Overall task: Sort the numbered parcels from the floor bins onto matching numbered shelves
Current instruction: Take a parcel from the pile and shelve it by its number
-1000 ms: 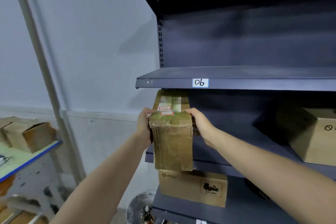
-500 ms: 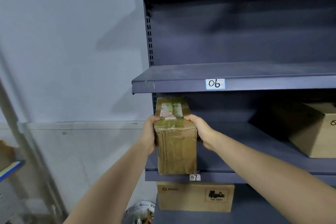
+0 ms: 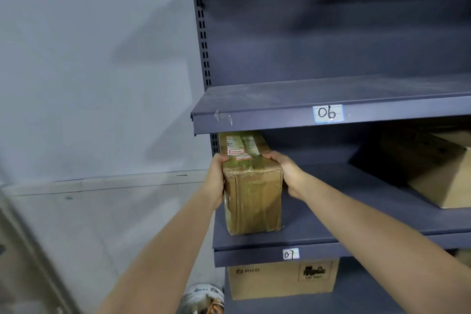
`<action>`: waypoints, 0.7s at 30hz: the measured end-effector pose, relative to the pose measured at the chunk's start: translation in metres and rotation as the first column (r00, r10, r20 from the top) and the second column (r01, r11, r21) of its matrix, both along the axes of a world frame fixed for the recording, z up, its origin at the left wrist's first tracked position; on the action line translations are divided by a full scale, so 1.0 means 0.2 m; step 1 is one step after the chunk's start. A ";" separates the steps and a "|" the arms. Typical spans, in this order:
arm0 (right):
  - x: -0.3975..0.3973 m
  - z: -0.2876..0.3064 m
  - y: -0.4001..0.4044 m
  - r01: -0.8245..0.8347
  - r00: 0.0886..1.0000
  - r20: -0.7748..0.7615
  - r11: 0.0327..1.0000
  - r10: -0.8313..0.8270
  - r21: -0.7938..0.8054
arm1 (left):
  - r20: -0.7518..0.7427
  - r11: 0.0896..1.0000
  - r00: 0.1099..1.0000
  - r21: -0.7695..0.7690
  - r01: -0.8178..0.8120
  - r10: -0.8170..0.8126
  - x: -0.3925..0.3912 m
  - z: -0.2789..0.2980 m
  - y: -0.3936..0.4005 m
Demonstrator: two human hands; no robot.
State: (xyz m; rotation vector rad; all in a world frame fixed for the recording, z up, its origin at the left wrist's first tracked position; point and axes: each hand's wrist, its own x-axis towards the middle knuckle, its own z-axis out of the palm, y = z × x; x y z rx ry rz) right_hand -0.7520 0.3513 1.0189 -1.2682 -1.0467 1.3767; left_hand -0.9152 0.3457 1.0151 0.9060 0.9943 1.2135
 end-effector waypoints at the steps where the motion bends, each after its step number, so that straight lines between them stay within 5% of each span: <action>1: 0.00 0.00 0.01 0.004 1.000 -0.006 1.000 -0.004 -0.003 | 0.003 1.000 1.000 -0.002 0.001 -0.001 0.00 0.00 0.01; 12: 0.01 -0.02 0.03 -0.002 1.000 0.026 1.000 0.003 -0.018 | -0.027 1.000 1.000 -0.017 -0.011 0.011 0.00 0.03 -0.02; 21: 0.05 0.05 -0.05 0.001 0.979 0.204 0.999 0.005 -0.033 | -0.206 0.998 0.978 0.051 -0.032 0.042 -0.04 0.18 -0.15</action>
